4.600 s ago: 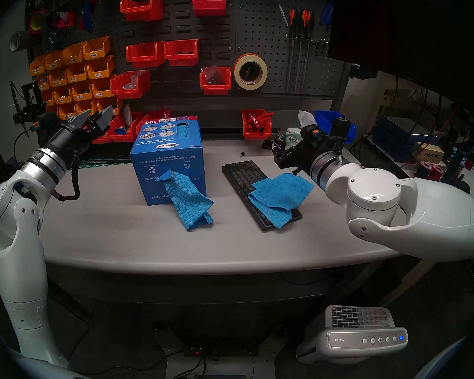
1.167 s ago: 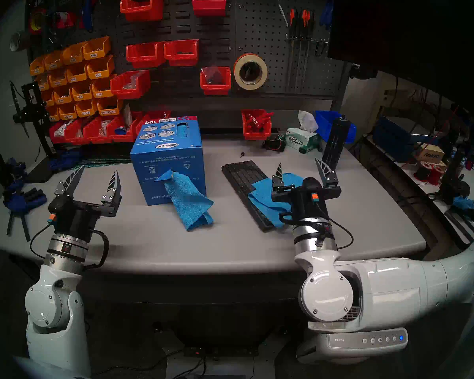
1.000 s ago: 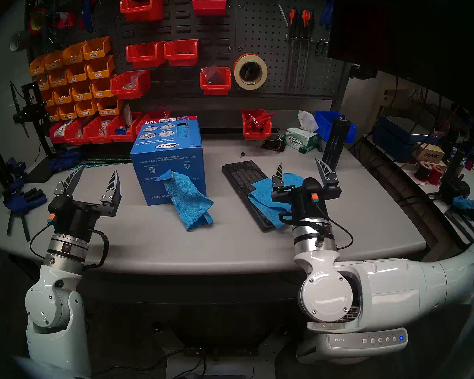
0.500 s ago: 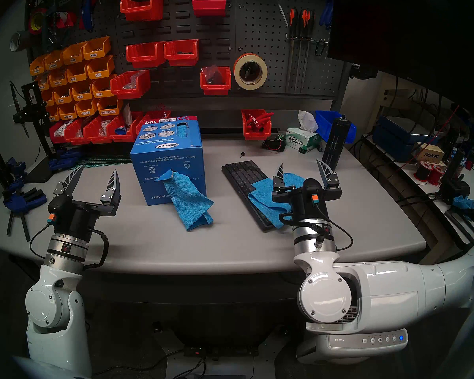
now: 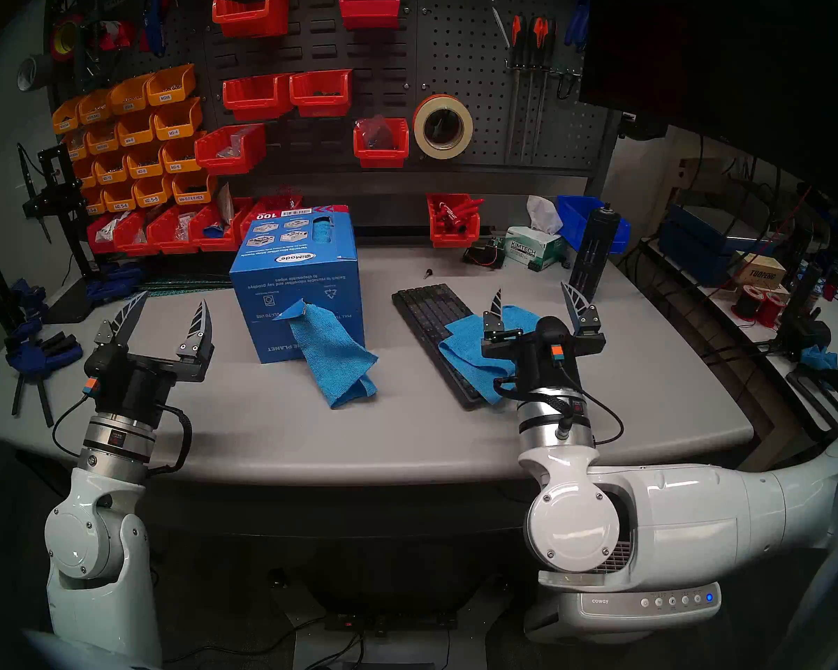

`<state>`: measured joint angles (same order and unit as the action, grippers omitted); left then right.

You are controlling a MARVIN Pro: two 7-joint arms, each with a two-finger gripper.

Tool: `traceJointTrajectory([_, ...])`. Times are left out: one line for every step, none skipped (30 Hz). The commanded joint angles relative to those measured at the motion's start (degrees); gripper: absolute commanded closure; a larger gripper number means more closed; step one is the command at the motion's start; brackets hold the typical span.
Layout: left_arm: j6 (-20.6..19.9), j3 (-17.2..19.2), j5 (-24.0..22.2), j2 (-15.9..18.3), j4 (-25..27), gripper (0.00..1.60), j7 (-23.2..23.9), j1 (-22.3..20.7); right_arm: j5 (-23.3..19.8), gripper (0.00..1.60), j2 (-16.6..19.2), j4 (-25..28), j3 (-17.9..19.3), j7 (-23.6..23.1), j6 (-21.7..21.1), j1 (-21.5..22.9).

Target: Take out a shop towel

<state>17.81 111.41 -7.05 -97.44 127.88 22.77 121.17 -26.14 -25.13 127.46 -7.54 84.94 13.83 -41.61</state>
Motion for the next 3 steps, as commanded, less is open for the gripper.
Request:
traceJointTrajectory([0.9,0.1,-0.2,0.1,1.7,0.00,0.0,-0.7,1.6,0.00,0.1,0.3,2.1,0.1,-0.2,0.0])
traceJointTrajectory([0.9,0.1,-0.2,0.1,1.7,0.00,0.0,-0.7,1.7,0.00,0.1,0.3,2.2,0.1,-0.2,0.0])
traceJointTrajectory([0.9,0.1,-0.2,0.1,1.7,0.00,0.0,-0.7,1.7,0.00,0.1,0.3,2.3,0.1,-0.3,-0.1])
